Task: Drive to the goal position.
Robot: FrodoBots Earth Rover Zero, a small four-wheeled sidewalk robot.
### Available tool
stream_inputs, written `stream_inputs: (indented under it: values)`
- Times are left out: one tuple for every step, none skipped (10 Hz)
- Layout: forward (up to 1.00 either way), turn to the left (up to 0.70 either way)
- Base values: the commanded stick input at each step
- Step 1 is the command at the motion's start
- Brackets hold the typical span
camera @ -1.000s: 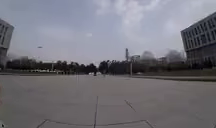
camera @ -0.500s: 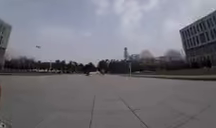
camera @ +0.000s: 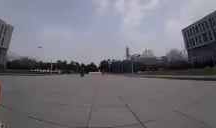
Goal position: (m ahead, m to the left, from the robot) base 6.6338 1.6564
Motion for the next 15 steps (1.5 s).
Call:
stream_inputs:
  values:
    - [0.85, 0.00]
    - [0.85, 0.00]
    - [0.85, 0.00]
    - [0.85, 0.00]
    - [0.85, 0.00]
    - [0.85, 0.00]
    - [0.85, 0.00]
    - [0.85, 0.00]
    - [0.85, 0.00]
    - [0.85, 0.00]
    - [0.85, 0.00]
    - [0.85, 0.00]
    - [0.85, 0.00]
    - [0.85, 0.02]
    - [0.85, 0.27]
